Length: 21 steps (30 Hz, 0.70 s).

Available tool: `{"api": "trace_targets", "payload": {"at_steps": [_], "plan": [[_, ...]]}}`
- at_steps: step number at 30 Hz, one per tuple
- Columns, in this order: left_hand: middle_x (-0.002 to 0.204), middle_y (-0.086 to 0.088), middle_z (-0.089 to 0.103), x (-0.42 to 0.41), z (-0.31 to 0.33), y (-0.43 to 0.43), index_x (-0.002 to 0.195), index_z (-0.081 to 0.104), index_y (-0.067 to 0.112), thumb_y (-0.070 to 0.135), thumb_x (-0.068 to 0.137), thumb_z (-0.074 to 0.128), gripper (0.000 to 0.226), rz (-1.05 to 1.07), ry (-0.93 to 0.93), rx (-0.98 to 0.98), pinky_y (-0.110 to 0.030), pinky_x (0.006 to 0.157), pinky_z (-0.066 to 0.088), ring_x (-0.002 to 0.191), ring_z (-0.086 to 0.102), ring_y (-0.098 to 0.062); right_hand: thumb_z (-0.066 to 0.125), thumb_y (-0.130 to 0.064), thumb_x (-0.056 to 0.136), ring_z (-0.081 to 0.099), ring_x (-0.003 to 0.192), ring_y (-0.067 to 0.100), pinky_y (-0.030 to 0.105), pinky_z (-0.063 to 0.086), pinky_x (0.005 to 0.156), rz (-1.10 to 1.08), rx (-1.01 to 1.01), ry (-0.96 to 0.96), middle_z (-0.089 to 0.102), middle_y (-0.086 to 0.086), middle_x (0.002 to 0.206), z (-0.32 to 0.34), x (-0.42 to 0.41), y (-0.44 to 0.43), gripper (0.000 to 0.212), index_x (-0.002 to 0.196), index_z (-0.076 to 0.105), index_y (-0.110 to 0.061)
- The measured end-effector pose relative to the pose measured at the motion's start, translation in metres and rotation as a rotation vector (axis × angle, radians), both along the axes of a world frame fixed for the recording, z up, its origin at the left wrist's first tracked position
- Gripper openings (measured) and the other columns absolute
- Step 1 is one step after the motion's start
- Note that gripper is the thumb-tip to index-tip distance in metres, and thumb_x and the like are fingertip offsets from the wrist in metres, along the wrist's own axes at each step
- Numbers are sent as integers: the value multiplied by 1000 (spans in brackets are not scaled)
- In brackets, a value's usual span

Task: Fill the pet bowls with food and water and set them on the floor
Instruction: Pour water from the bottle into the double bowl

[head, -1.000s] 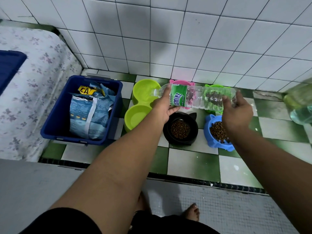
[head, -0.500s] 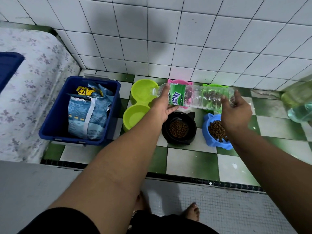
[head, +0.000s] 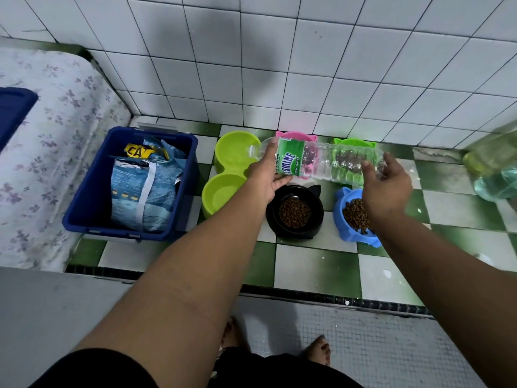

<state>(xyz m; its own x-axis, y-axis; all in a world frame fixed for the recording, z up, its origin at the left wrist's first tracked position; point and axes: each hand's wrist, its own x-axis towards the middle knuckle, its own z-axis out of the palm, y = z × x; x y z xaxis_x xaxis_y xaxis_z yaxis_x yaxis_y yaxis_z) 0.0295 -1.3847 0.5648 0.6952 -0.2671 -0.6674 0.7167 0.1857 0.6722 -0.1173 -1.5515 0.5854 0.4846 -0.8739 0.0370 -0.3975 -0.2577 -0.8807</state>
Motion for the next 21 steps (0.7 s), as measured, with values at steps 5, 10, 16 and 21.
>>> {"api": "trace_targets", "payload": {"at_steps": [5,10,16,21], "plan": [[101,-16,76,2,10,3,113,66,7,55,83,78,58,-10,-56,12,-44,75,65,88,76,-29,67,-41,93,61,110,14,25,46,96,-19,22,0,65,7,124,-2,-4,4,55,140,54,-16],[111,-17,73,-4,33,8,127,57,6,52,84,78,66,2,-123,22,-37,66,63,95,74,-30,67,-42,93,63,111,21,28,48,94,-25,99,-27,65,9,125,-7,-12,11,57,140,52,-14],[122,-18,65,-26,49,11,135,43,8,46,83,81,74,40,-156,15,-51,80,63,100,71,-33,65,-43,93,61,98,15,1,41,63,7,128,-26,65,5,122,-8,-29,11,57,141,51,-16],[123,-17,63,-51,44,17,135,40,12,46,82,82,76,94,-148,20,-52,85,62,105,70,-33,65,-40,93,65,103,22,37,51,97,52,113,-12,66,7,116,-7,-45,11,57,143,51,-16]]}}
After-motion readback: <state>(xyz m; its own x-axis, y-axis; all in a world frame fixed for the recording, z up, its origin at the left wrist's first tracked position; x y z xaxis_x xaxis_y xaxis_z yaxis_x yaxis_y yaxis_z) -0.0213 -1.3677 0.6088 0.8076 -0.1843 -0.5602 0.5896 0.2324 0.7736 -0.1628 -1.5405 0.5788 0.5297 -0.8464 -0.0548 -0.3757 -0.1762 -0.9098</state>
